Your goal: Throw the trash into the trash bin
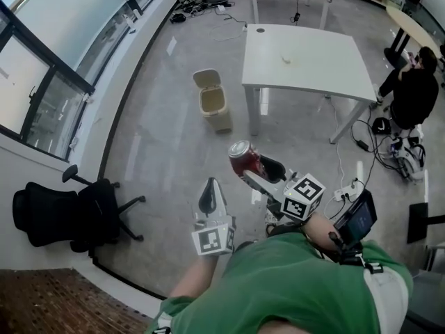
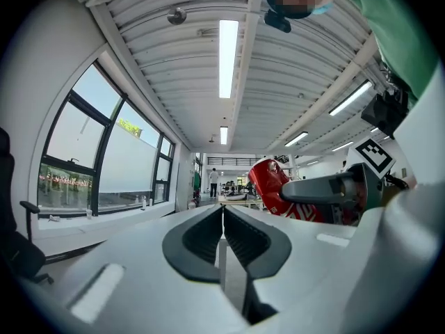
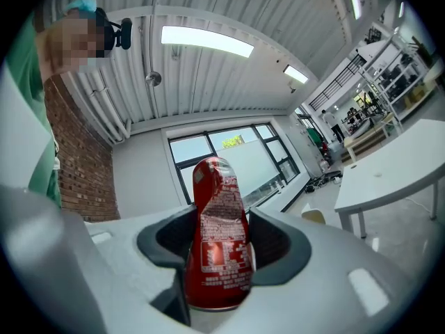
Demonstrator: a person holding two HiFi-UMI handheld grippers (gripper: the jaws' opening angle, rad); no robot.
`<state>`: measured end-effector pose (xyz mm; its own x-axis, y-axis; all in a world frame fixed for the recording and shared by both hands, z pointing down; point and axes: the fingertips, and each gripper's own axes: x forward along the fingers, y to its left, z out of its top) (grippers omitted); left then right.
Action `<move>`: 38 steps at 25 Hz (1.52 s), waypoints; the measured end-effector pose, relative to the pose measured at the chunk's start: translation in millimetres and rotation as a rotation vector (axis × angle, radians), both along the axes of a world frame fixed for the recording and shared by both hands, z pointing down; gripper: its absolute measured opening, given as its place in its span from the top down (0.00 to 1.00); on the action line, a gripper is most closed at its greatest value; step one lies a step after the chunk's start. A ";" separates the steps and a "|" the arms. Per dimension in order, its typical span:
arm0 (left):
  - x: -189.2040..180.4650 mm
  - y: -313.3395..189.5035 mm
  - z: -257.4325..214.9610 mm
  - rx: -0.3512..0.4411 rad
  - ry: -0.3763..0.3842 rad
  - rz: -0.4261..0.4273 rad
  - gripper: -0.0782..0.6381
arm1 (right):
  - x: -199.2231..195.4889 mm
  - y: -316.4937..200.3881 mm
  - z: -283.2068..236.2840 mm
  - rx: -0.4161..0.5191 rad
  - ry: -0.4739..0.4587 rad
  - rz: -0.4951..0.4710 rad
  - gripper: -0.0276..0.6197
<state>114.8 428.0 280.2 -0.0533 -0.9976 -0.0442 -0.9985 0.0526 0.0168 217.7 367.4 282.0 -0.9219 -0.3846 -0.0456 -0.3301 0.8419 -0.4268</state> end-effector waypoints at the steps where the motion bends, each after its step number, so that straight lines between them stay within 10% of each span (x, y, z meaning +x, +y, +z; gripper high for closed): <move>1: -1.3 -7.4 -1.4 0.000 -0.004 -0.009 0.88 | -2.2 -7.5 -1.4 0.006 0.000 -0.010 0.60; 23: -5.4 -126.2 3.3 -0.005 -0.036 -0.045 0.88 | -17.1 -129.2 7.1 0.007 -0.020 -0.046 0.60; 38: -106.7 -212.7 -7.2 0.033 -0.005 0.070 0.88 | -113.5 -204.3 -8.8 0.042 0.001 0.069 0.60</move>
<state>8.1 215.2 273.0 0.0171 -0.9969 -0.0772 -0.9998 -0.0180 0.0120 104.2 163.0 273.2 -0.8932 -0.4454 -0.0624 -0.3887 0.8343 -0.3911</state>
